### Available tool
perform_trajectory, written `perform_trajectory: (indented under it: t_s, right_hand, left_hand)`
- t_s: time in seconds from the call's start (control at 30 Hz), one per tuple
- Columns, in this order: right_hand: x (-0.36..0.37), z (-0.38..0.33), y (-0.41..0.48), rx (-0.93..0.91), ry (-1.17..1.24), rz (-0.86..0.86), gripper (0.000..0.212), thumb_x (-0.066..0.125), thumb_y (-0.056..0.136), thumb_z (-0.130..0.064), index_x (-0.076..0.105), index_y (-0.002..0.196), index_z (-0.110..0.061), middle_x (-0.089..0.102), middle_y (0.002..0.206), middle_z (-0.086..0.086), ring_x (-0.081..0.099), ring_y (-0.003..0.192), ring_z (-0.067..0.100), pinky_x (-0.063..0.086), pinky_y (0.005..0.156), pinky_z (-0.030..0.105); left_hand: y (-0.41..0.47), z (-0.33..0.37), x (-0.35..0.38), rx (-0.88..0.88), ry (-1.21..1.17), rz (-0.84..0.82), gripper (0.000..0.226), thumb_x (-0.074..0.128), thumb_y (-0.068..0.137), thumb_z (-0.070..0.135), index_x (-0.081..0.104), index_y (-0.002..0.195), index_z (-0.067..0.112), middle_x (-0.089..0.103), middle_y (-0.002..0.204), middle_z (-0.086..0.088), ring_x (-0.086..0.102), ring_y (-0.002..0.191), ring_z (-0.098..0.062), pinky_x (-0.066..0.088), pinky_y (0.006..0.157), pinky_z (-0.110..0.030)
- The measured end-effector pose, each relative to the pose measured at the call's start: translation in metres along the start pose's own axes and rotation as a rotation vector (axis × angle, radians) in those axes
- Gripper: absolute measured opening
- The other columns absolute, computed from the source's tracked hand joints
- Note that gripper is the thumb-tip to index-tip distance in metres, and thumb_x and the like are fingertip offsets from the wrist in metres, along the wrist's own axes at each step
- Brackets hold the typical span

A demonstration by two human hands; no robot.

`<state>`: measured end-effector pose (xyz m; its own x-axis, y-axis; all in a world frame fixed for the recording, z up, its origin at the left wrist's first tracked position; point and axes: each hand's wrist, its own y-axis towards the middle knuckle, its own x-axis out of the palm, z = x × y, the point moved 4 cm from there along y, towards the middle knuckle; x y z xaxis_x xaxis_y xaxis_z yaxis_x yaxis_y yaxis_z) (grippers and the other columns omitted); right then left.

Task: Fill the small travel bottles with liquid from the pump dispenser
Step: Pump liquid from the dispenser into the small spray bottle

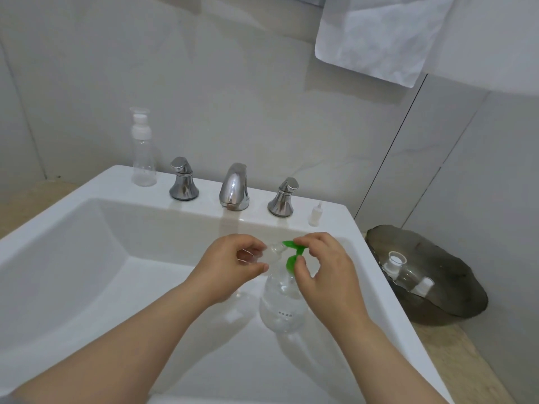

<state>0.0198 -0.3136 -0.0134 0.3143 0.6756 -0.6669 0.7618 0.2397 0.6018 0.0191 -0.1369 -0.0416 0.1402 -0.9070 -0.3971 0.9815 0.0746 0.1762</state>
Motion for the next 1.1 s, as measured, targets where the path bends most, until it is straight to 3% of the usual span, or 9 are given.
perform_trajectory:
  t_s: [0.2,0.33,0.87,1.1]
  right_hand:
    - [0.004,-0.001,0.000,-0.016,-0.037,0.050,0.018,0.062,0.081,-0.008,0.067,0.097,-0.017,0.057,0.094,-0.010,0.054,0.091,0.008,0.037,0.080,0.007]
    - [0.006,0.000,0.000,-0.019,-0.034,0.092,0.014,0.061,0.080,-0.011,0.066,0.092,-0.017,0.055,0.089,-0.010,0.053,0.087,0.010,0.039,0.075,0.013]
    - [0.013,0.000,0.000,-0.010,-0.043,0.136,0.016,0.051,0.077,-0.026,0.064,0.084,-0.018,0.052,0.082,-0.010,0.051,0.080,0.010,0.039,0.067,0.016]
    - [0.016,0.003,-0.002,-0.003,-0.049,0.114,0.009,0.060,0.075,-0.018,0.064,0.083,-0.018,0.051,0.080,-0.012,0.051,0.080,0.010,0.041,0.067,0.017]
  left_hand:
    - [0.001,0.000,-0.002,0.023,-0.006,0.016,0.024,0.077,0.075,0.013,0.070,0.096,0.024,0.068,0.090,0.009,0.064,0.086,-0.005,0.053,0.079,-0.018]
    - [0.002,-0.002,-0.003,0.022,-0.025,0.032,0.026,0.078,0.074,0.013,0.071,0.097,0.024,0.069,0.094,0.008,0.064,0.087,-0.001,0.052,0.077,-0.014]
    - [0.000,-0.007,-0.002,0.012,-0.031,0.051,0.027,0.078,0.074,0.011,0.071,0.097,0.023,0.068,0.096,0.007,0.064,0.089,-0.003,0.053,0.083,-0.021]
    - [-0.002,-0.006,-0.001,0.027,0.018,0.029,0.026,0.078,0.074,0.013,0.068,0.089,0.032,0.067,0.094,0.009,0.063,0.085,0.001,0.051,0.077,-0.014]
